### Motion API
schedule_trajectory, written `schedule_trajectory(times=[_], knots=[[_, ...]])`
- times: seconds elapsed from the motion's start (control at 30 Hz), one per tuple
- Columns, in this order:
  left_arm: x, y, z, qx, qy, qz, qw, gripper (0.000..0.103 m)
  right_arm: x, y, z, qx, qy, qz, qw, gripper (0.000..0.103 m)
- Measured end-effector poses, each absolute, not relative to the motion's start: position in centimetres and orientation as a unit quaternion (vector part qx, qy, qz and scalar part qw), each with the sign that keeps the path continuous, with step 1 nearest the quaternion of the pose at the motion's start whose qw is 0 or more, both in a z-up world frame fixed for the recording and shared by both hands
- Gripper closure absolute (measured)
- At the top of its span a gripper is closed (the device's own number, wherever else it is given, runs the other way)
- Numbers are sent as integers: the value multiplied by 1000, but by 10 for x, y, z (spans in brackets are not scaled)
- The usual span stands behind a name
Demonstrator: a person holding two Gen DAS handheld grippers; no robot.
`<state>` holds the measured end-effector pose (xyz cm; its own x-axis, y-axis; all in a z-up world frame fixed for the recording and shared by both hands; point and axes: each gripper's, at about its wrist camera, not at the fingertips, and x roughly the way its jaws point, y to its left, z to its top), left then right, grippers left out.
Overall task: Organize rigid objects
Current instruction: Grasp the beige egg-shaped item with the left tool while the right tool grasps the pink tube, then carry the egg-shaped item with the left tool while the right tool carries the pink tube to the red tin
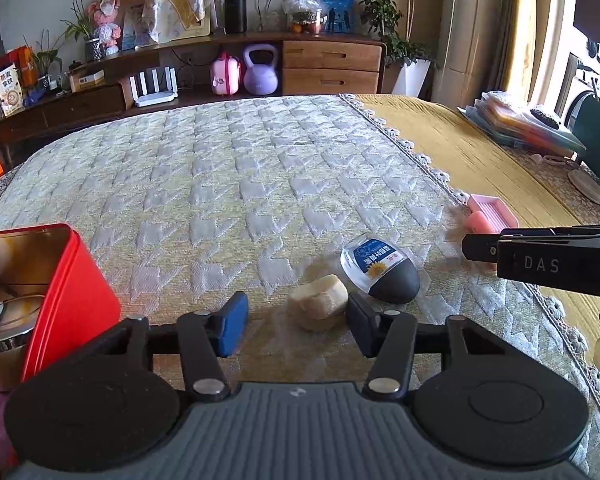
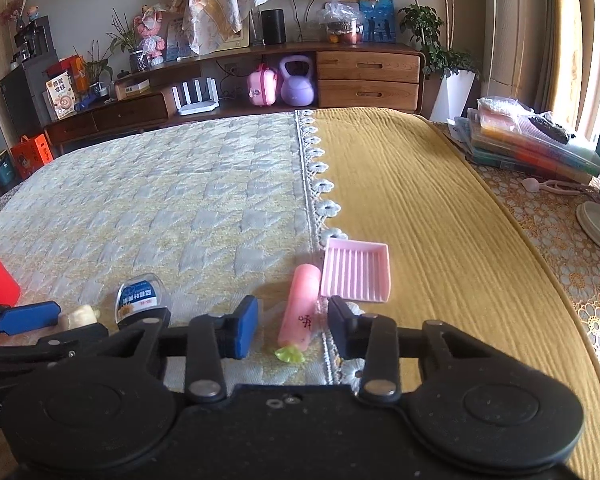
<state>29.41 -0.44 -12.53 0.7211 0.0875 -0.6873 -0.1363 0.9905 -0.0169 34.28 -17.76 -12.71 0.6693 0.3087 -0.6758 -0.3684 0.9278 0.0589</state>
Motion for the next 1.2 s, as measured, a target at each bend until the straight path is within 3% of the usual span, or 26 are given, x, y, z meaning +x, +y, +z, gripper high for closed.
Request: schedule_trajectory(times=[0.1, 0.23, 1.2], knots=[[294, -5, -125, -28, 368, 54, 928, 72, 341, -175, -126, -51, 359, 178, 915, 78], [293, -6, -123, -24, 370, 54, 927, 73, 337, -176, -126, -53, 358, 173, 916, 88], [206, 12, -53, -35, 363, 38, 930, 73, 223, -181, -46, -13, 337, 237, 911, 88]])
